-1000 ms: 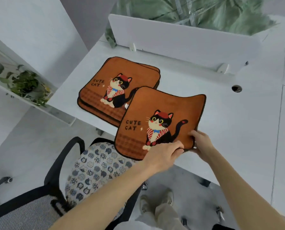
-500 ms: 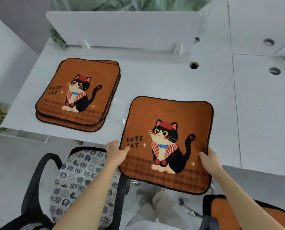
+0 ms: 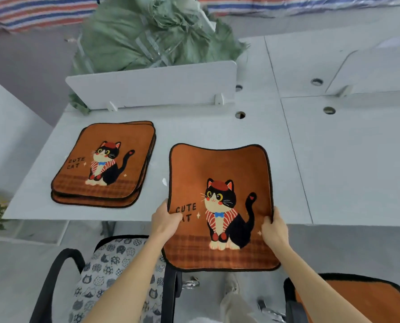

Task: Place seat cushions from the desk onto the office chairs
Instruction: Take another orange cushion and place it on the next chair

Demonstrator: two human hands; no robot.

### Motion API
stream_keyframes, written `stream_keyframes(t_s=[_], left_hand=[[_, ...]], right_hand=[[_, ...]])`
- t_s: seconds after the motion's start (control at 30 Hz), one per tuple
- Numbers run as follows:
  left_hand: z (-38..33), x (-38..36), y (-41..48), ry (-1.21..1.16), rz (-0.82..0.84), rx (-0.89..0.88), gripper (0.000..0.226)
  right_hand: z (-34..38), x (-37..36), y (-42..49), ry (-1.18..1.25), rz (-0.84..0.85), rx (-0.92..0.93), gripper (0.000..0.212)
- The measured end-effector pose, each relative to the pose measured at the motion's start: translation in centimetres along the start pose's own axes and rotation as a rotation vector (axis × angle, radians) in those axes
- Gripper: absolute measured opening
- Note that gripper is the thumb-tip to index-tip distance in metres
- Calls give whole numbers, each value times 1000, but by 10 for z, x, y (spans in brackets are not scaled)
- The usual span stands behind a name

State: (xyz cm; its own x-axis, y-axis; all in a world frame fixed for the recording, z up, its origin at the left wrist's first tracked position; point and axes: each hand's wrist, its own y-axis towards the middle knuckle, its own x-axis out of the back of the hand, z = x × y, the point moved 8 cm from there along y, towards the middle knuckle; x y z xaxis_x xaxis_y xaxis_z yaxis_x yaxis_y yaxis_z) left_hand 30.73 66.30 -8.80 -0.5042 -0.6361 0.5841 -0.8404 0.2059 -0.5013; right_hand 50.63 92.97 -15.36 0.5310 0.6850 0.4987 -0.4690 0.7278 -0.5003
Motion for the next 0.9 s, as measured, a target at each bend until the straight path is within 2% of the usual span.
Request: stream_keyframes(t_s=[0.2, 0.33, 0.47, 0.57, 0.63, 0.7, 0.9], left_hand=[[-19, 18, -64, -162, -1, -74, 27], [-16, 18, -125, -202, 50, -186, 22], [-4, 4, -195, -274, 113, -259, 26], [-3, -23, -248, -355, 223, -269, 32], [-13, -49, -285, -381, 316, -286, 27], [-29, -77, -321, -363, 391, -312, 22], [-94, -180, -437, -248, 581, -470, 27]], right_hand=[[0, 65, -89, 190, -192, 108, 41], [-20, 109, -161, 270, -311, 171, 35], [-62, 154, -245, 348, -408, 198, 29], [-101, 201, -309, 401, -516, 200, 33], [-132, 236, -352, 452, -593, 187, 33], [-163, 271, -392, 502, -662, 163, 33], [-262, 382, -475, 589, -888, 78, 33]])
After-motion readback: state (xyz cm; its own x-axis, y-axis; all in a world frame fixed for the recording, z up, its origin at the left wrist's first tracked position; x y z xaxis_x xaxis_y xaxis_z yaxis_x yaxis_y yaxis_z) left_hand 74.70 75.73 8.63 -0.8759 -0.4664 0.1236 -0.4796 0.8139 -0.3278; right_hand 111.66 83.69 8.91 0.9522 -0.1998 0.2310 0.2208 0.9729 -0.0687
